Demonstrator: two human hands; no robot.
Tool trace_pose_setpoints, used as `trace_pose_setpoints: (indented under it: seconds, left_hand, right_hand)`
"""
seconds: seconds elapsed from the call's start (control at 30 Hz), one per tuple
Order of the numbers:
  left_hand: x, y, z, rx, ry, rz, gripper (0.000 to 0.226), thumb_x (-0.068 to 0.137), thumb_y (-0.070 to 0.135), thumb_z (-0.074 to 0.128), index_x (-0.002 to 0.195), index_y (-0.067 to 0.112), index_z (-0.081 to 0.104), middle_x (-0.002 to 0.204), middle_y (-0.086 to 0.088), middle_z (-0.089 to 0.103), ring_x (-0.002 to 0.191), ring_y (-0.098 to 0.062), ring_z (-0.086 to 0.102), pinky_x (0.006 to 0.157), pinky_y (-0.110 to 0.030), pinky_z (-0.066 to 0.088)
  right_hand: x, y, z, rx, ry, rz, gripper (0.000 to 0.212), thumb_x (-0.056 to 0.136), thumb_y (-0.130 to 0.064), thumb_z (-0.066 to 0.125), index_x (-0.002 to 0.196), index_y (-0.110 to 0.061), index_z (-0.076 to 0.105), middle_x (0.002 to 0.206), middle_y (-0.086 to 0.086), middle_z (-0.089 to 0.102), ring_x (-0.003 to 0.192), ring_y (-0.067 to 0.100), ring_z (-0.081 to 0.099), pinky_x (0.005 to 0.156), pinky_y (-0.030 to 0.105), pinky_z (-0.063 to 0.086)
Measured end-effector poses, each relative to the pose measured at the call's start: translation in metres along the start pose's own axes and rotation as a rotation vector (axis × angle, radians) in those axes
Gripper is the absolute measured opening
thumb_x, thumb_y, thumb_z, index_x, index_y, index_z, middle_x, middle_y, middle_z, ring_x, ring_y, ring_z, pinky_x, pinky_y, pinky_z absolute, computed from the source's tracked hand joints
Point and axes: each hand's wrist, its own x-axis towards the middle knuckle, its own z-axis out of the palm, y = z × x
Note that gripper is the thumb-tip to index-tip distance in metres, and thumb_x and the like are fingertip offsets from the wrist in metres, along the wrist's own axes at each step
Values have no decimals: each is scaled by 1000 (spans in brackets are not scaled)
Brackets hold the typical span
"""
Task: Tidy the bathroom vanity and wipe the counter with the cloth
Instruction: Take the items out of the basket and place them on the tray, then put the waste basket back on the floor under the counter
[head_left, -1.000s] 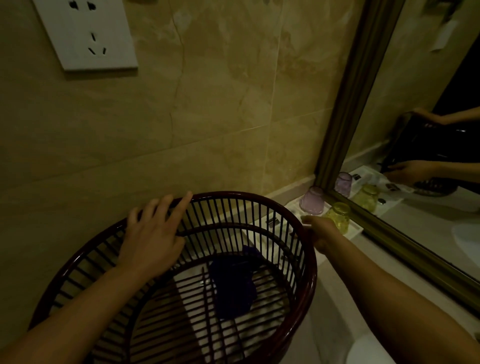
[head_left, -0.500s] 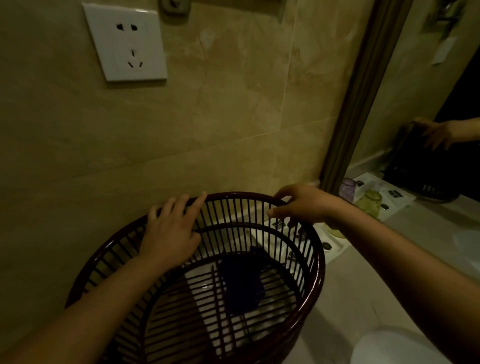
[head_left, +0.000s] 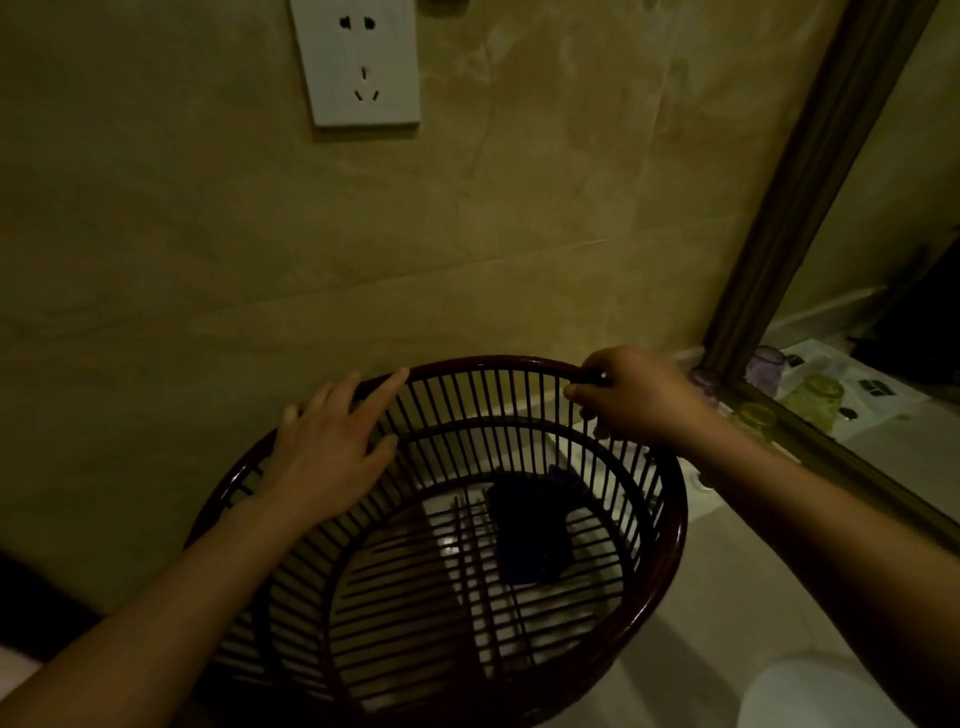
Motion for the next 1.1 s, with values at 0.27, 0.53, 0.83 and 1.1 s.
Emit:
trace_pose_setpoints:
  seconds: [0.27,0.53,0.83,1.1]
  left_hand:
    - [-65,-36,-43,44,76,-148,65,94,54,40,151,49,9,152,-6,35,128,-32,39,97,-54,32]
    - [-150,-106,-48,-8,53,-208,61,95,57,31,149,53,5,150,1,36,127,-27,39,97,-50,35]
    - [-216,-181,-3,9,-58,-246,68,88,58,33,152,45,15,148,-6,40,127,-31,38,96,-49,33]
    - [-227,-192,78,-103,-215,-338,68,85,54,37,151,40,25,149,-3,39,127,-32,38,98,-48,33]
  right_hand:
    - [-13,-56,16,52,-58,-137,20,93,-41,58,101,-24,66,85,-1,70,75,16,65,74,44,58]
    - [-47,-128,77,-8,-79,-206,22,93,-42,59,97,-22,66,83,1,71,73,17,66,70,42,59]
    - [-67,-155,198,-23,-133,-185,28,94,-43,55,101,-20,69,86,1,70,76,17,66,70,41,57]
    - [-49,-106,296,-28,-159,-194,29,92,-38,58,119,-28,64,106,4,72,96,26,67,76,35,51]
